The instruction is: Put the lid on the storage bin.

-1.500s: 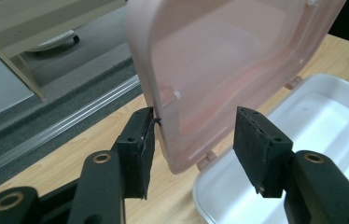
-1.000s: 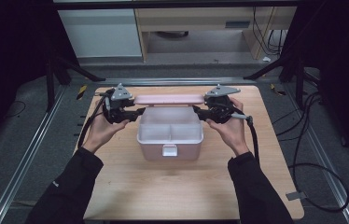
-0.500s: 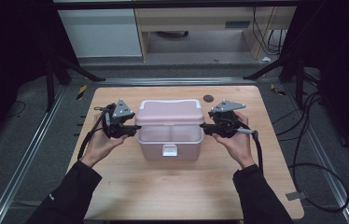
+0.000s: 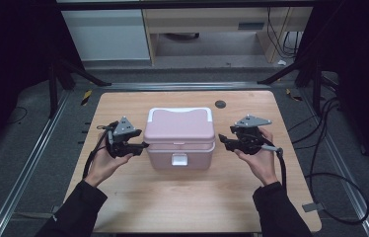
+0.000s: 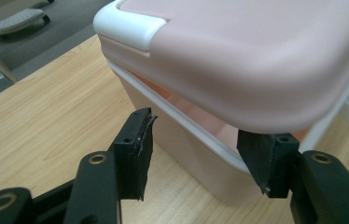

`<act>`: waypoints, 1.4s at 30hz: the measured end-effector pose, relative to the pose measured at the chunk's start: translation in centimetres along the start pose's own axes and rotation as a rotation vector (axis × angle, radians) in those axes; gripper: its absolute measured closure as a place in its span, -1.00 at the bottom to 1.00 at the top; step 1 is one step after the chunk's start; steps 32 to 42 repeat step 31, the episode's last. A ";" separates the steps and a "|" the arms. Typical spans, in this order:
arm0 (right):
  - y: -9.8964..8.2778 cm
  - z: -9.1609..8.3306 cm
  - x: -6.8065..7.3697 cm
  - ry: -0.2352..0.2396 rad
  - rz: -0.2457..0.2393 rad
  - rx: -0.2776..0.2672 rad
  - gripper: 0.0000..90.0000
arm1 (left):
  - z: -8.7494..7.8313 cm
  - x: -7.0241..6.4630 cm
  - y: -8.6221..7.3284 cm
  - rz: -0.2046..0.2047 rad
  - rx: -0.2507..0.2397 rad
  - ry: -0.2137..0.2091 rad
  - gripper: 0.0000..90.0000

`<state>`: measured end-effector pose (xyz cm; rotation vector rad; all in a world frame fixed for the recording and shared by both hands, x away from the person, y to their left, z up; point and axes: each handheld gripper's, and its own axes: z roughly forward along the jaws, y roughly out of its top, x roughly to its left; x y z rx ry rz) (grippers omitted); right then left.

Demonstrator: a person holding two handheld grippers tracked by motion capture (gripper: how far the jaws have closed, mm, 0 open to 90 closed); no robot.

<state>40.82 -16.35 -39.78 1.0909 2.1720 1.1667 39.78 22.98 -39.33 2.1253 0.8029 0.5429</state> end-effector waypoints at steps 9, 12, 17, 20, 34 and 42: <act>-1.6 -0.8 -0.9 -0.024 0.026 0.000 -0.06 | -1.9 -0.1 -0.1 0.035 0.036 0.041 -0.08; -2.1 -1.0 -1.1 -0.029 0.033 0.005 -0.08 | -1.8 0.2 -1.3 0.008 0.045 0.038 -0.09; -2.7 -1.5 -1.3 -0.040 0.039 0.011 -0.13 | -1.6 0.6 -3.4 -0.054 0.048 0.024 -0.10; -3.2 -1.8 -1.3 -0.056 0.042 0.019 -0.19 | -1.4 1.0 -5.0 -0.093 0.065 0.032 -0.14; -6.5 -2.3 -2.7 -0.129 0.071 0.096 -0.32 | -0.8 2.5 -9.3 -0.217 0.134 0.081 -0.25; -6.5 -2.3 -2.7 -0.129 0.071 0.096 -0.32 | -0.8 2.5 -9.3 -0.217 0.134 0.081 -0.25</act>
